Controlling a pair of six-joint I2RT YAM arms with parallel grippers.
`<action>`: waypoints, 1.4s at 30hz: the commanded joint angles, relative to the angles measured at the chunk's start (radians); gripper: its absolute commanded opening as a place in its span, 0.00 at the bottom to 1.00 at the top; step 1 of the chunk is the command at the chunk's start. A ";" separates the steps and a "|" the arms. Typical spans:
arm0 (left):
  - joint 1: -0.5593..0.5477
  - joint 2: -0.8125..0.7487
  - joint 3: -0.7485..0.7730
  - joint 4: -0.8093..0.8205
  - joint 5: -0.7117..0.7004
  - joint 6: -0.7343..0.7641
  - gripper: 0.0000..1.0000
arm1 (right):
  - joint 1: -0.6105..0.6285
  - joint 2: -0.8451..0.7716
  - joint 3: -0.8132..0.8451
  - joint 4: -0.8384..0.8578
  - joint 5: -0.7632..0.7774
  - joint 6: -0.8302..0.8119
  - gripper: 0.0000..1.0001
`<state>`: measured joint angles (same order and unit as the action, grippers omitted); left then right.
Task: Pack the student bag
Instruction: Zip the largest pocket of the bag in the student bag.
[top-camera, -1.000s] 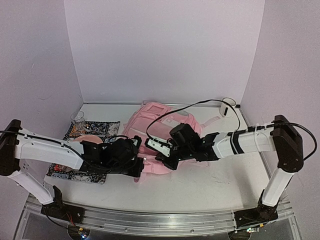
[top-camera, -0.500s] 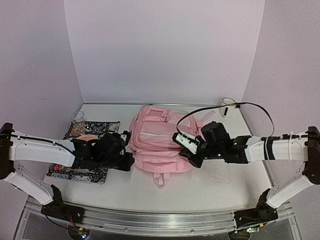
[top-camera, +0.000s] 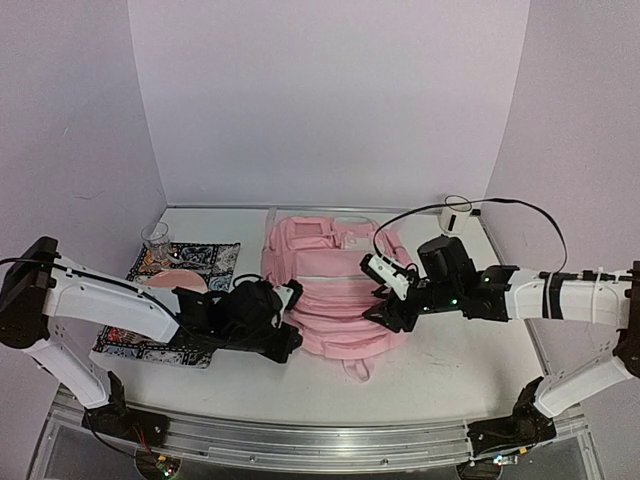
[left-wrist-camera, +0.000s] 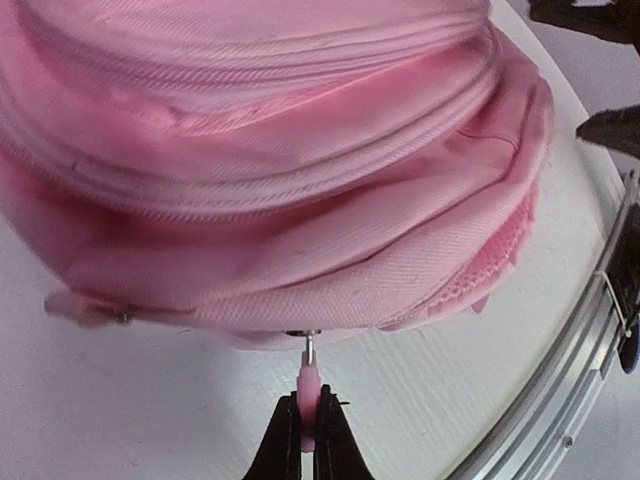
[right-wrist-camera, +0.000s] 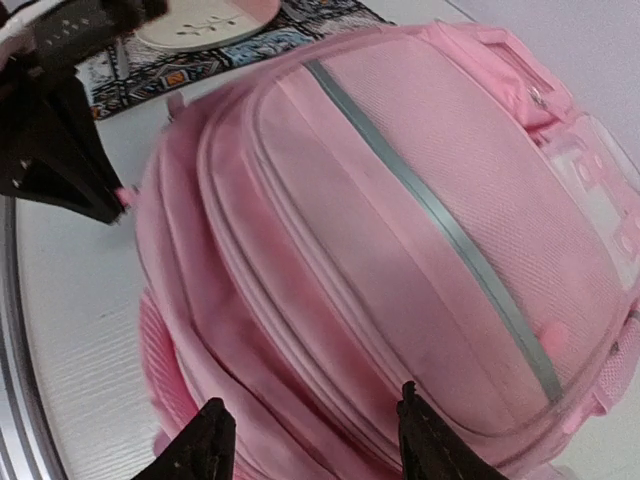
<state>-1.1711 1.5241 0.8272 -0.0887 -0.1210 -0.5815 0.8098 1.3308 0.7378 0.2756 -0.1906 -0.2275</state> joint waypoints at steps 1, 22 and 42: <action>-0.056 0.027 0.161 0.084 0.060 0.060 0.00 | 0.086 -0.030 0.054 -0.012 -0.009 0.006 0.61; -0.071 -0.013 0.161 0.073 -0.004 0.055 0.00 | 0.135 0.172 0.173 -0.200 -0.043 -0.083 0.29; 0.213 -0.044 -0.066 -0.019 -0.191 0.014 0.00 | 0.133 -0.283 0.040 -0.237 0.011 -0.019 0.00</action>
<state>-1.0379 1.4652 0.7721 -0.1008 -0.1598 -0.5506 0.9422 1.1339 0.7655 0.0349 -0.1507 -0.2891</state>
